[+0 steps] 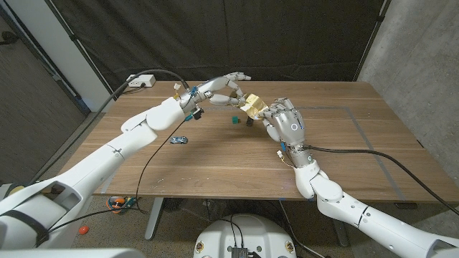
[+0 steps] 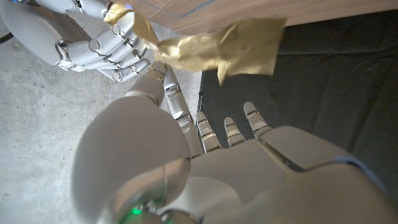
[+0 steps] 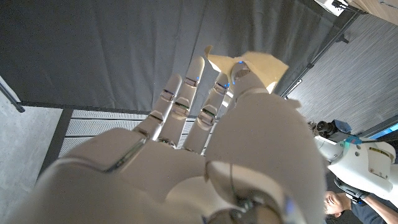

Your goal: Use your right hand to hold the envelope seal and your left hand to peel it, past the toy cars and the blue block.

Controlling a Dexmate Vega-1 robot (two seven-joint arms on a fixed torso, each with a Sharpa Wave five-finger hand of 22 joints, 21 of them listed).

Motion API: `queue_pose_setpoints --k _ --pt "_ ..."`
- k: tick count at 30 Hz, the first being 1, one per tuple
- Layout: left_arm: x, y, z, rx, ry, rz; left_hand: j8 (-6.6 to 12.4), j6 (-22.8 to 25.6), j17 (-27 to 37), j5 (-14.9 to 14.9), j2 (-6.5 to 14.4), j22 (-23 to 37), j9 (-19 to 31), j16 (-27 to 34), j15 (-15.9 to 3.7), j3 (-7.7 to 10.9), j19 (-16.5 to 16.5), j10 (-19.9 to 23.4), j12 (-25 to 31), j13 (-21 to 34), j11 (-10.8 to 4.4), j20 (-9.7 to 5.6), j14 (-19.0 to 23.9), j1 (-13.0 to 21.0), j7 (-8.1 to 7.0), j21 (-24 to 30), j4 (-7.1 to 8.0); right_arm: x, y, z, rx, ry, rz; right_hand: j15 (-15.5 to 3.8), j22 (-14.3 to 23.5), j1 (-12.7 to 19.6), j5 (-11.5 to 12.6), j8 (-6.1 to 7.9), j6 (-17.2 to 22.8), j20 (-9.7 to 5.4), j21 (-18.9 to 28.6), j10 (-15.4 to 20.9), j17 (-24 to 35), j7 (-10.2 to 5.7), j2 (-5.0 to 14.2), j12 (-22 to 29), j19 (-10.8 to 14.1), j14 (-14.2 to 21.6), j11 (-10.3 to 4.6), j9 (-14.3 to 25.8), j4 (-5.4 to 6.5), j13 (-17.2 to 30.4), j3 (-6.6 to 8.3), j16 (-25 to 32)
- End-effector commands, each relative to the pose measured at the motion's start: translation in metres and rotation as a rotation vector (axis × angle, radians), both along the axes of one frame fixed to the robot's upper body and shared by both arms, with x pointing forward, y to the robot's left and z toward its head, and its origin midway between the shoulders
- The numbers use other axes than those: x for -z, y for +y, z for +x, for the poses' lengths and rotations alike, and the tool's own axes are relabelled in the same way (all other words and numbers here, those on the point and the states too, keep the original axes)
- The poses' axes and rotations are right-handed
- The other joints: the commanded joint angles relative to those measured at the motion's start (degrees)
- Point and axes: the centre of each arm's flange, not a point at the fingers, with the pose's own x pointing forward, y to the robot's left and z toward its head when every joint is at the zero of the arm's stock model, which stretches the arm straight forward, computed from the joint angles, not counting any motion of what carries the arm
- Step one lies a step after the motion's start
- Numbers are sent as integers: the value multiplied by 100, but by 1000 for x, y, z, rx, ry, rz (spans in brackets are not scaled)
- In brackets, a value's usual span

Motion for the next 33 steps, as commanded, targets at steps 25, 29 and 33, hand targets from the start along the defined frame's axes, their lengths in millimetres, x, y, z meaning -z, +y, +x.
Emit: queue_pose_setpoints --k 25,29,33 --pt "-2 -71 -73 7 -488 533 269 354 2 10 94 -1 421 -43 -146 56 -12 147 25 21 -142 -165 36 193 59 66 5 -1 -5 8 -7 40 5 -877 4 -28 50 26 75 -371 94 110 62 11 -4 -83 -56 76 1 19 -10 44 31 -30" --pt "2 -75 -82 4 -539 563 309 418 -1 2 68 -3 441 -38 -243 54 17 211 36 22 -201 -240 73 173 9 80 10 -3 -5 8 -7 35 1 -877 3 -31 51 27 82 -372 104 120 67 10 -9 -91 -57 75 3 18 -10 49 31 -37" --pt "5 -79 -83 12 -544 617 316 456 -5 -5 45 -4 427 -41 -281 53 32 235 36 22 -227 -287 82 164 35 88 8 -4 -5 8 -6 32 1 -876 1 -34 54 26 88 -372 118 126 76 10 -14 -108 -61 78 2 18 -11 56 34 -46"
